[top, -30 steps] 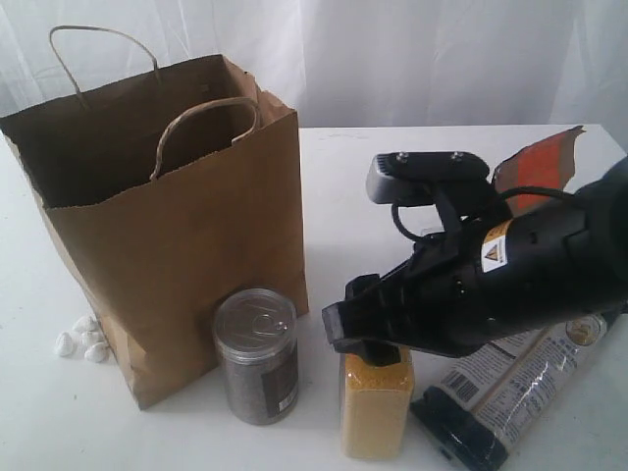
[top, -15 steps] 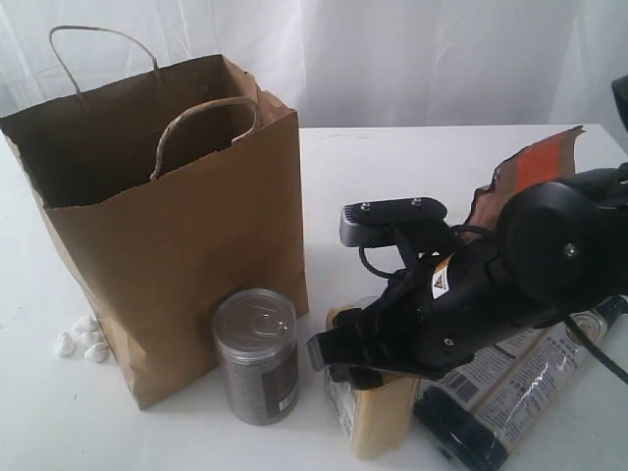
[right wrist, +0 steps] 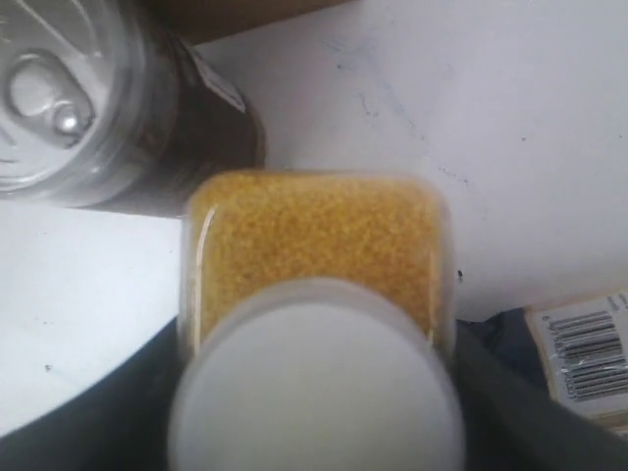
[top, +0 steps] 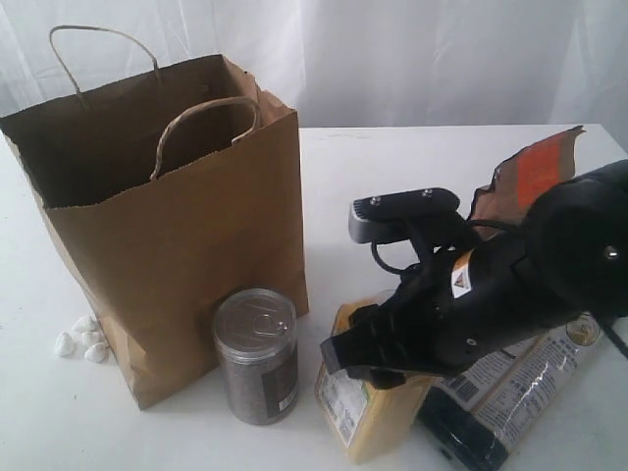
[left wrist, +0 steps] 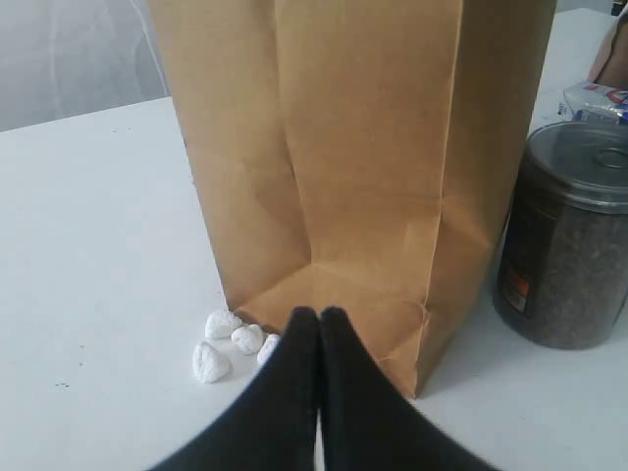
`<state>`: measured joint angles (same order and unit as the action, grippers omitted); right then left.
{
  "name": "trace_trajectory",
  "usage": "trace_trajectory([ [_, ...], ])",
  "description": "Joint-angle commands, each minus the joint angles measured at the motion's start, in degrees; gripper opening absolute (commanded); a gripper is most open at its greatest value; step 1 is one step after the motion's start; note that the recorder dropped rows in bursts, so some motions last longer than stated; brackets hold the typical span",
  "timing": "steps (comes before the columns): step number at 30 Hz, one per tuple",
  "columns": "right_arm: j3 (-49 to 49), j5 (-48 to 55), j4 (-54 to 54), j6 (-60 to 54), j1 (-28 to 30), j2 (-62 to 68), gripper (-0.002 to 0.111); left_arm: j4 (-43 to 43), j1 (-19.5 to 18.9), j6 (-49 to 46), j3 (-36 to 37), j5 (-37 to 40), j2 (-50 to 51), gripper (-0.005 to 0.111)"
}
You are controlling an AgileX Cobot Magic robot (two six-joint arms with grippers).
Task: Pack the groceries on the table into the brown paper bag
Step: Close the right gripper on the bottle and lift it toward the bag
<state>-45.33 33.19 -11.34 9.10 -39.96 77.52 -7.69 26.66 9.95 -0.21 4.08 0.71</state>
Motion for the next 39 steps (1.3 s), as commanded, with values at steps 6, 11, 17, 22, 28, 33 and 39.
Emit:
trace_trajectory([
  [6,-4.58,-4.85,7.89,0.1,-0.02,-20.27,0.0,-0.12,0.32,0.51,0.21,0.09,-0.33,0.0],
  [11,-16.49,-9.3,11.77,-0.32,-0.02,-21.68,0.0,-0.12,0.32,0.51,0.21,0.09,-0.33,0.0],
  [17,-32.81,-7.5,11.34,-6.33,-0.02,-11.01,0.0,-0.12,0.32,0.51,0.21,0.09,-0.33,0.0],
  [22,-45.92,-0.26,5.22,-16.16,-0.02,0.48,0.0,-0.12,0.32,0.51,0.21,0.09,-0.33,0.0],
  [28,-54.9,5.31,3.55,-21.5,-2.34,9.25,0.0,-0.12,0.32,0.51,0.21,0.09,-0.33,0.0],
  [33,-60.94,9.85,3.9,-24.14,-3.58,15.73,0.0,-0.12,0.32,0.51,0.21,0.09,-0.33,0.0],
  [39,-64.45,12.99,7.42,-24.14,-3.58,21.87,0.0,-0.12,0.32,0.51,0.21,0.09,-0.33,0.0],
])
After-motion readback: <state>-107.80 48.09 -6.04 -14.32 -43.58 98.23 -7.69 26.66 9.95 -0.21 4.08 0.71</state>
